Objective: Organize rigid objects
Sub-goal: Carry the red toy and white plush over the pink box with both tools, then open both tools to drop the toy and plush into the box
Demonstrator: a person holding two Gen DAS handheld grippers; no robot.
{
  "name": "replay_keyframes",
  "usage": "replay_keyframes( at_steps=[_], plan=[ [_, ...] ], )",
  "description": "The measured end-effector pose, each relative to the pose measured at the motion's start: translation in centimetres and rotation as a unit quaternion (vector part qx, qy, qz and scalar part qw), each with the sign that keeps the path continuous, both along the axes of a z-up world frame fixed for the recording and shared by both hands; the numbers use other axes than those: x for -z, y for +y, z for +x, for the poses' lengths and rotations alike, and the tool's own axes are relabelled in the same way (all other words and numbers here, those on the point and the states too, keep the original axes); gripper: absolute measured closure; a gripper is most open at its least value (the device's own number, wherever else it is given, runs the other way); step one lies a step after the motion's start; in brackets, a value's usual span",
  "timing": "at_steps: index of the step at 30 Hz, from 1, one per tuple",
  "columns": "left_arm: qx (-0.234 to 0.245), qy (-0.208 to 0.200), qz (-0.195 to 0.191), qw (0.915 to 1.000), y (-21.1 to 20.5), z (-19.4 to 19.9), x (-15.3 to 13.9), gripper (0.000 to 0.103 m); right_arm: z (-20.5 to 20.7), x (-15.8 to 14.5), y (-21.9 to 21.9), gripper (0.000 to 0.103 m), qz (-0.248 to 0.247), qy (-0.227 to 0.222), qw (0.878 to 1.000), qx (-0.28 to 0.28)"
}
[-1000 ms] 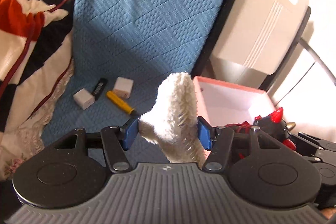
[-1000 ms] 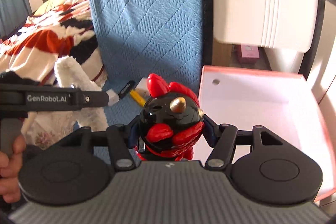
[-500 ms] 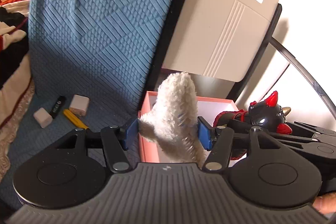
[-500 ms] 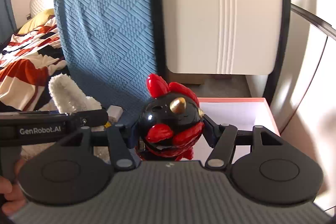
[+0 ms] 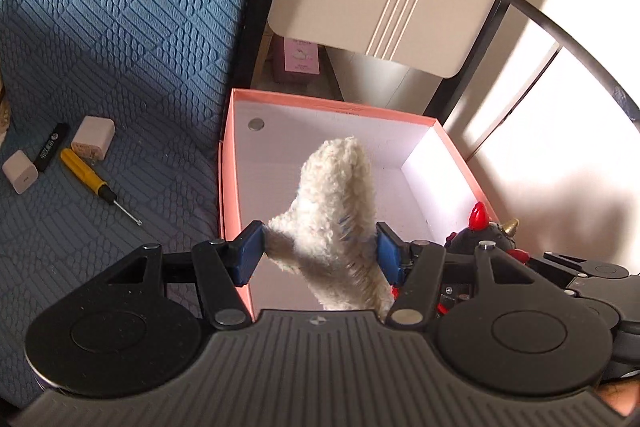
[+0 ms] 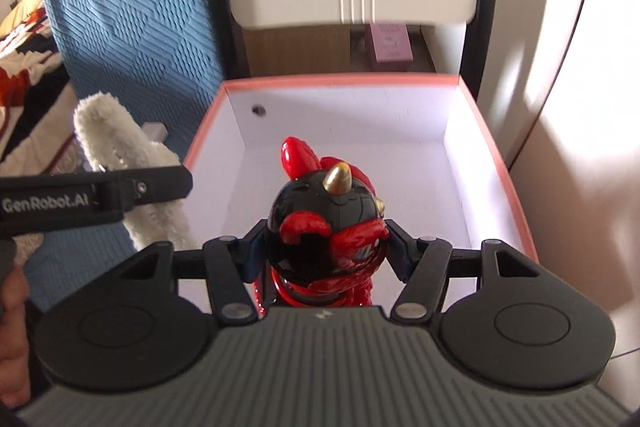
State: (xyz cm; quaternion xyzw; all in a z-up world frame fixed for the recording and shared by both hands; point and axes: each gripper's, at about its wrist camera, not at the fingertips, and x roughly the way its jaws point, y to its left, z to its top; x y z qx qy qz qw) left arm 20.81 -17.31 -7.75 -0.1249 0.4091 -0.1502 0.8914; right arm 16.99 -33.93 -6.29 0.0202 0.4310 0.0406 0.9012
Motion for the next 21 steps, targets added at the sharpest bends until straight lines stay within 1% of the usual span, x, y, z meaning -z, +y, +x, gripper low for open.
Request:
replay_keyframes(
  at_steps=[2, 5, 8, 14, 16, 17, 18, 19, 20, 21],
  plan=[
    [0.005, 0.010, 0.003, 0.9999, -0.5, 0.2, 0.8, 0.038, 0.1, 1.3, -0.3, 0.040, 0.002, 0.016, 1.000, 0.004],
    [0.015, 0.022, 0.017, 0.9995, -1.3, 0.2, 1.6, 0.038, 0.4, 3.3, -0.7, 0.040, 0.004, 0.043, 0.999, 0.015],
    [0.023, 0.016, 0.032, 0.9991, -1.9, -0.1, 1.3, 0.038, 0.3, 4.7, -1.1, 0.040, -0.001, 0.059, 0.998, 0.029],
    [0.027, 0.025, 0.021, 0.9991, -1.8, -0.1, 1.5, 0.038, 0.0, 5.3, -1.6, 0.040, 0.000, 0.074, 0.997, 0.035],
    [0.032, 0.029, 0.023, 0.9988, -1.9, -0.1, 1.5, 0.035, 0.1, 5.4, -1.7, 0.040, -0.003, 0.075, 0.996, 0.042],
    [0.036, 0.033, 0.028, 0.9984, -2.0, 0.0, 1.4, 0.032, 0.1, 5.2, -1.8, 0.038, -0.003, 0.072, 0.996, 0.047],
    [0.039, 0.033, 0.036, 0.9980, -2.1, 0.0, 1.3, 0.025, 0.1, 5.1, -1.9, 0.033, -0.003, 0.068, 0.996, 0.052],
    [0.039, 0.026, 0.043, 0.9980, -2.2, -0.1, 1.0, 0.021, 0.1, 4.9, -2.1, 0.030, -0.005, 0.065, 0.996, 0.055],
    [0.039, 0.016, 0.045, 0.9981, -2.1, -0.3, 0.6, 0.020, 0.1, 4.7, -2.2, 0.028, -0.006, 0.065, 0.996, 0.059],
    [0.039, 0.007, 0.043, 0.9983, -1.9, -0.6, 0.1, 0.020, 0.2, 4.5, -2.3, 0.028, -0.007, 0.064, 0.996, 0.062]
  ],
)
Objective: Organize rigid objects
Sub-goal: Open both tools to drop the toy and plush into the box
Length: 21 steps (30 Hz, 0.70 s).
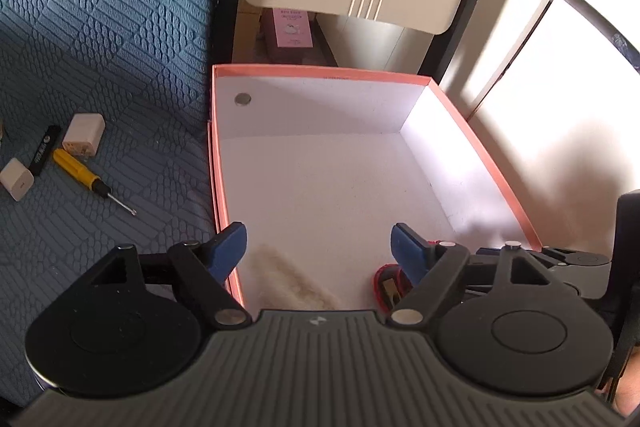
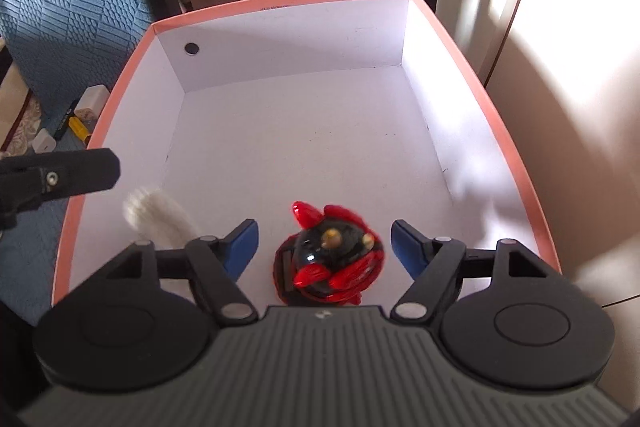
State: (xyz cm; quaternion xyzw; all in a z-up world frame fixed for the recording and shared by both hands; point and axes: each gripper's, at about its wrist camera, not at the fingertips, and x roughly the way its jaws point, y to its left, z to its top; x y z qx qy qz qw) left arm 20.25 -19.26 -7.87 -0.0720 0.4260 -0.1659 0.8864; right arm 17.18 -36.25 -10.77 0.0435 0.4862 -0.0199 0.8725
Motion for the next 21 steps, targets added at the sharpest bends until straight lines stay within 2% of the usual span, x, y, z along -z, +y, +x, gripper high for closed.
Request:
replay_keyframes(
  at_steps=[6, 11, 15, 21],
  plan=[
    [-0.014, -0.039, -0.008, 0.9991, 1.5, -1.4, -2.8, 0.020, -0.4, -2.7, -0.3, 0.028, 0.011, -0.031, 0.999, 0.010],
    [-0.025, -0.077, -0.011, 0.9967, 3.3, -3.1, -5.5, 0.020, -0.9, -5.8, 0.8, 0.028, 0.012, -0.070, 0.997, -0.005],
    [-0.032, -0.110, -0.019, 0.9933, 4.8, -4.6, -7.7, 0.020, -1.0, -8.5, 2.2, 0.028, -0.001, -0.098, 0.995, -0.024],
    [-0.048, -0.150, -0.035, 0.9869, 7.5, -7.2, -10.5, 0.018, -2.3, -12.1, 4.2, 0.028, 0.005, -0.142, 0.989, -0.037]
  ],
)
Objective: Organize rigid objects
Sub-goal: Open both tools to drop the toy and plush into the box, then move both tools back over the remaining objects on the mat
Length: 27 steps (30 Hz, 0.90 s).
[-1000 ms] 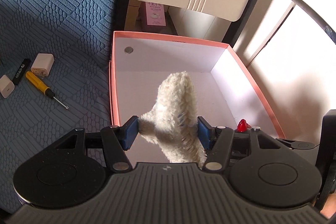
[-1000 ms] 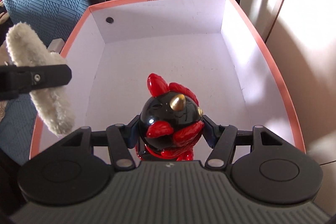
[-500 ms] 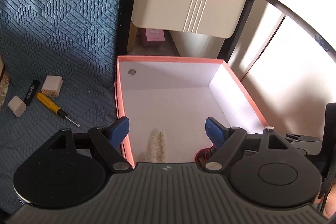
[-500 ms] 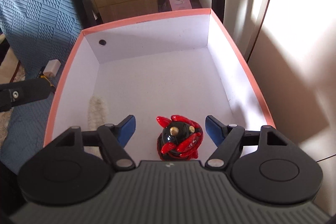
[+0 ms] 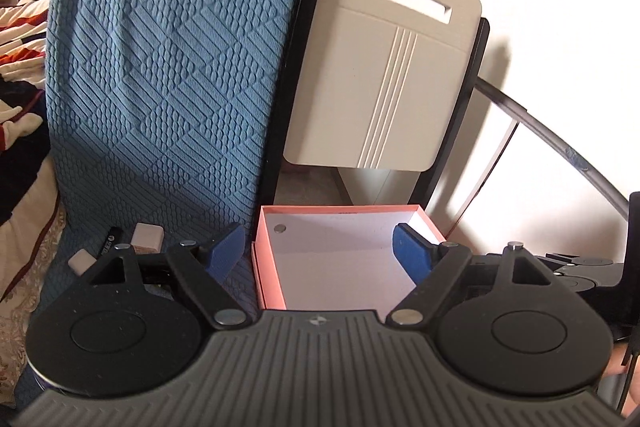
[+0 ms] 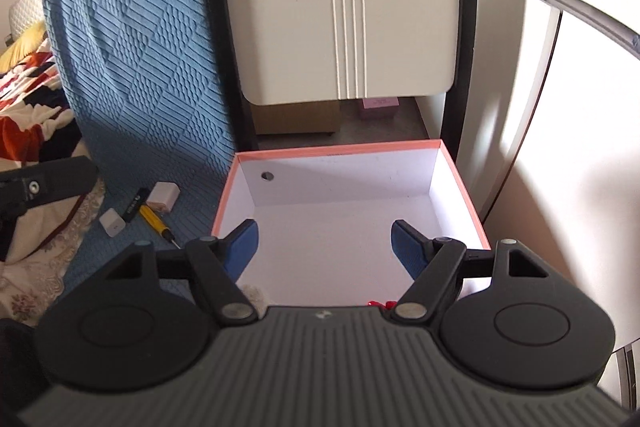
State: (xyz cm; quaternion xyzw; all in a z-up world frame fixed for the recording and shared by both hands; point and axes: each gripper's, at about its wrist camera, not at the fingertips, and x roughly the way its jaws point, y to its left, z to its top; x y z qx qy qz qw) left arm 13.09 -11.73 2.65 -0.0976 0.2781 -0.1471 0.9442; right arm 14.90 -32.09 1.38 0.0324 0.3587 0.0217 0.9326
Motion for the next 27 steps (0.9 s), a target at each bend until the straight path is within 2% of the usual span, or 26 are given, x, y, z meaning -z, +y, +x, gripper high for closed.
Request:
replay_keyframes(
  at_steps=[5, 9, 11, 13, 17, 22, 27],
  plan=[
    [-0.009, -0.016, -0.001, 0.9998, 2.5, -1.7, -1.0, 0.017, -1.2, -1.2, 2.6, 0.028, -0.009, -0.015, 1.000, -0.023],
    [-0.015, -0.031, 0.014, 0.9993, 4.0, -3.0, -0.5, 0.017, -2.5, -1.4, 4.5, 0.028, -0.004, -0.023, 0.999, -0.033],
    [-0.013, -0.039, 0.030, 0.9987, 4.5, -3.4, 0.0, 0.017, -2.8, -1.0, 5.6, 0.028, -0.007, -0.021, 0.999, -0.043],
    [-0.037, -0.045, 0.036, 0.9977, 5.4, -3.6, 0.1, 0.017, -3.2, -0.5, 6.7, 0.028, -0.012, -0.016, 0.999, -0.050],
    [-0.037, -0.044, 0.014, 0.9983, 7.5, -4.0, 0.7, 0.017, -3.8, 0.1, 8.8, 0.028, -0.015, -0.018, 0.997, -0.067],
    [-0.046, -0.052, 0.034, 0.9970, 8.8, -4.7, 1.8, 0.017, -4.4, 0.9, 10.4, 0.028, -0.002, -0.031, 0.997, -0.065],
    [-0.027, -0.051, 0.014, 0.9982, 10.0, -5.5, 3.6, 0.017, -5.1, 2.9, 12.2, 0.028, 0.014, -0.030, 0.997, -0.066]
  ],
)
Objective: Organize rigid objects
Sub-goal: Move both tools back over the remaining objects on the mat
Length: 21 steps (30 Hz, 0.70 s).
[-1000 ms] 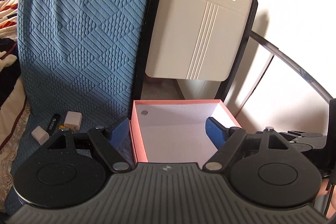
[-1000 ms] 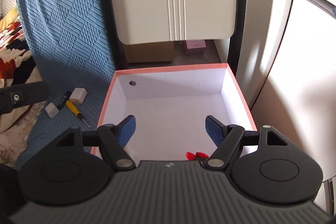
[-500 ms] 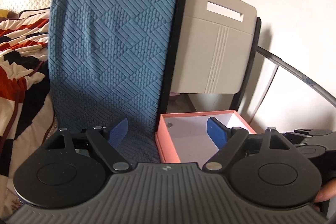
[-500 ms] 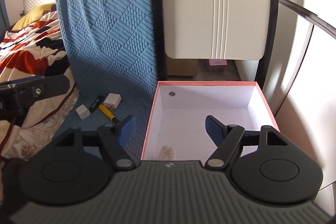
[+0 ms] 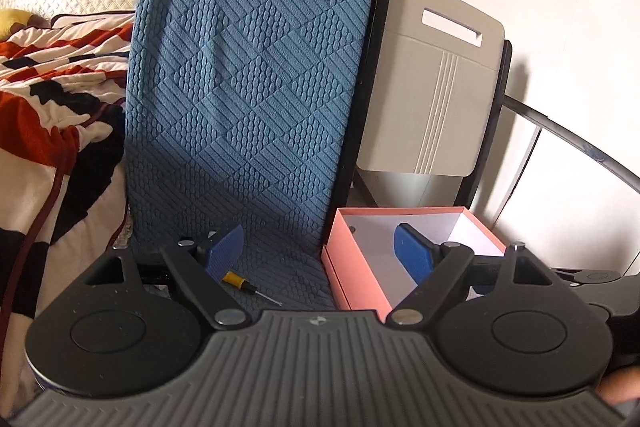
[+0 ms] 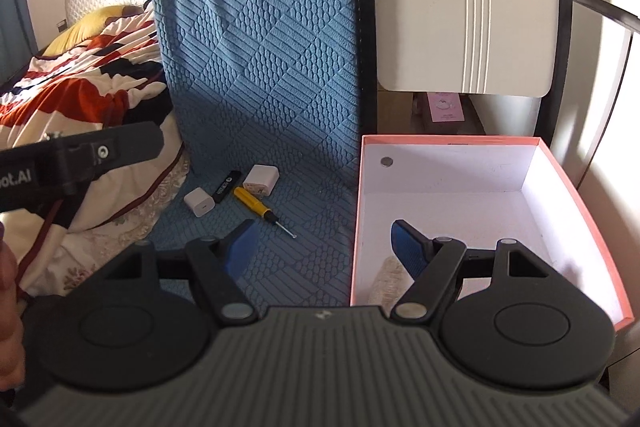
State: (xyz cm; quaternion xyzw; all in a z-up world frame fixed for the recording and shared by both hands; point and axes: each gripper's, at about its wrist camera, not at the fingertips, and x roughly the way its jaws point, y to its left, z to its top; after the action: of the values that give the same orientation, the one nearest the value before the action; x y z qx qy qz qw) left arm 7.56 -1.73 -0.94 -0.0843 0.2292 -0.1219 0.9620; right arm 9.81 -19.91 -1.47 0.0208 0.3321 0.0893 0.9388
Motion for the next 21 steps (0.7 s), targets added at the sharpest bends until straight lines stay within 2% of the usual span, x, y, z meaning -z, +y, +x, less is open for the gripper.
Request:
replay_keyframes(
  at_steps=[6, 10, 14, 16, 21],
  plan=[
    [-0.038, -0.004, 0.012, 0.9992, 1.4, -0.9, 1.9, 0.017, -1.0, 1.8, 2.3, 0.028, -0.020, 0.001, 1.000, -0.021],
    [-0.050, 0.017, 0.014, 0.9985, 2.6, -0.9, 3.3, 0.017, -1.5, 3.1, 3.7, 0.028, -0.055, 0.002, 0.998, -0.019],
    [-0.055, 0.038, 0.004, 0.9977, 3.6, -1.4, 5.0, 0.017, -2.4, 4.8, 4.0, 0.028, -0.027, -0.002, 0.999, -0.029],
    [-0.059, 0.045, 0.007, 0.9972, 3.9, -1.8, 5.6, 0.017, -2.9, 5.7, 4.4, 0.028, -0.029, -0.004, 0.999, -0.025],
    [-0.078, 0.054, 0.015, 0.9954, 4.7, -1.8, 6.5, 0.017, -3.2, 5.7, 5.7, 0.028, -0.044, -0.020, 0.998, -0.040]
  ],
)
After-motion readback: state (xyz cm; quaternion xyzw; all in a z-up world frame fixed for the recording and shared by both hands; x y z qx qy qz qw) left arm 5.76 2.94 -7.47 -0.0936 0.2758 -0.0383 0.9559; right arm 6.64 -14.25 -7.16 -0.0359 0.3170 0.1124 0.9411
